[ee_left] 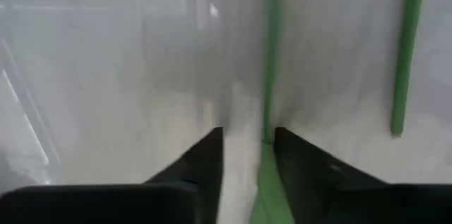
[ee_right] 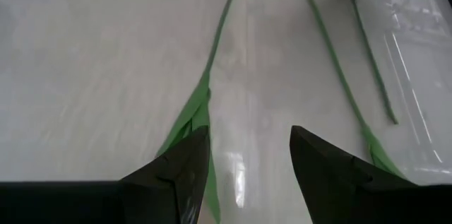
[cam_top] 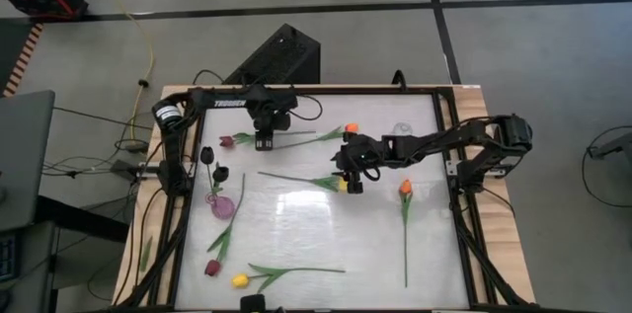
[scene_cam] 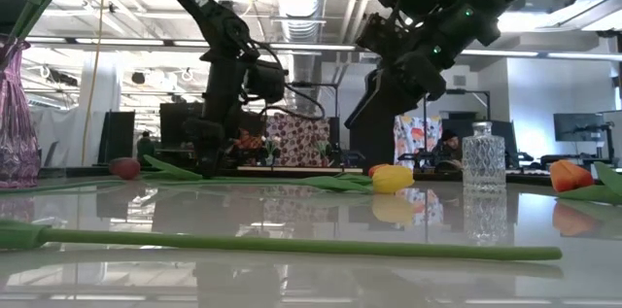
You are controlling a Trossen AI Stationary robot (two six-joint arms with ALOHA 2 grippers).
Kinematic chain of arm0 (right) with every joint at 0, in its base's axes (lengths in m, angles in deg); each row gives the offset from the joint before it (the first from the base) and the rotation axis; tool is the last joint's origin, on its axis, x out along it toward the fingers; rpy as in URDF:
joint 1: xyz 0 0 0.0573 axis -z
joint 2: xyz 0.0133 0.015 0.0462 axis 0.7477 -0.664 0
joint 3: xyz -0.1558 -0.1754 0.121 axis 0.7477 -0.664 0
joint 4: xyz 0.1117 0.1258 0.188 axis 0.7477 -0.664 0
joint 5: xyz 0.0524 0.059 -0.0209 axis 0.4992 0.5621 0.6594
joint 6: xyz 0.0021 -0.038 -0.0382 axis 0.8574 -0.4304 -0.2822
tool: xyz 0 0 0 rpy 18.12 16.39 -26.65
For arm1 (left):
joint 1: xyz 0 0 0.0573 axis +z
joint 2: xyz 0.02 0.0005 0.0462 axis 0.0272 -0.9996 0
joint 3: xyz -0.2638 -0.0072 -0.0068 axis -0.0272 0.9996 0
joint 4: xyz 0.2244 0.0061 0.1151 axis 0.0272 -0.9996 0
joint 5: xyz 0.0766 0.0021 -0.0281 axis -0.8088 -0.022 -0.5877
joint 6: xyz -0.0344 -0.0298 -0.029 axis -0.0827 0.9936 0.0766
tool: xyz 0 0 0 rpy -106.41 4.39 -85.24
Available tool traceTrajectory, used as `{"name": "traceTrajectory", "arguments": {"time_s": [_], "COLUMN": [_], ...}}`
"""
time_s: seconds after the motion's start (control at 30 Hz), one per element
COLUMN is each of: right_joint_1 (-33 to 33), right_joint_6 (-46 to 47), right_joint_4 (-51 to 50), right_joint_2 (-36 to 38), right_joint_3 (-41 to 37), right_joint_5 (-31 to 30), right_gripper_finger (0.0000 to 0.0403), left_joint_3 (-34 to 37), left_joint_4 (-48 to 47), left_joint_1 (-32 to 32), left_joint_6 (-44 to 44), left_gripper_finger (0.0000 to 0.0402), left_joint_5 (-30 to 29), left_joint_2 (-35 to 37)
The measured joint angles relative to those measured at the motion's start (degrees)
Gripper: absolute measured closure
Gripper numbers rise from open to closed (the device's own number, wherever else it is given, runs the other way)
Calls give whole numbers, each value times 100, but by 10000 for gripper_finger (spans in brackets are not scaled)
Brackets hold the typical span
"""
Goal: Sort flowers into vase by color
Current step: Put the top red tulip into the purple vase
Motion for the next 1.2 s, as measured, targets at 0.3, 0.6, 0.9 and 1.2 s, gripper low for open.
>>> {"name": "traceTrajectory", "arguments": {"time_s": [0.3,0.6,0.9,1.2], "right_joint_1": [22,22,-40,-203], "right_joint_6": [5,126,193,93], "right_joint_4": [-76,-66,15,637], "right_joint_2": [0,0,0,0], "right_joint_3": [0,4,4,4], "right_joint_5": [24,16,-15,-15], "right_gripper_finger": [182,182,182,182], "left_joint_3": [534,144,125,125], "left_joint_4": [146,338,744,1189], "left_joint_1": [-63,-50,-61,-44], "left_joint_6": [393,711,1750,2852], "left_gripper_finger": [399,401,401,401], "left_joint_5": [-41,97,850,944], "left_joint_2": [89,1487,3633,5530]}}
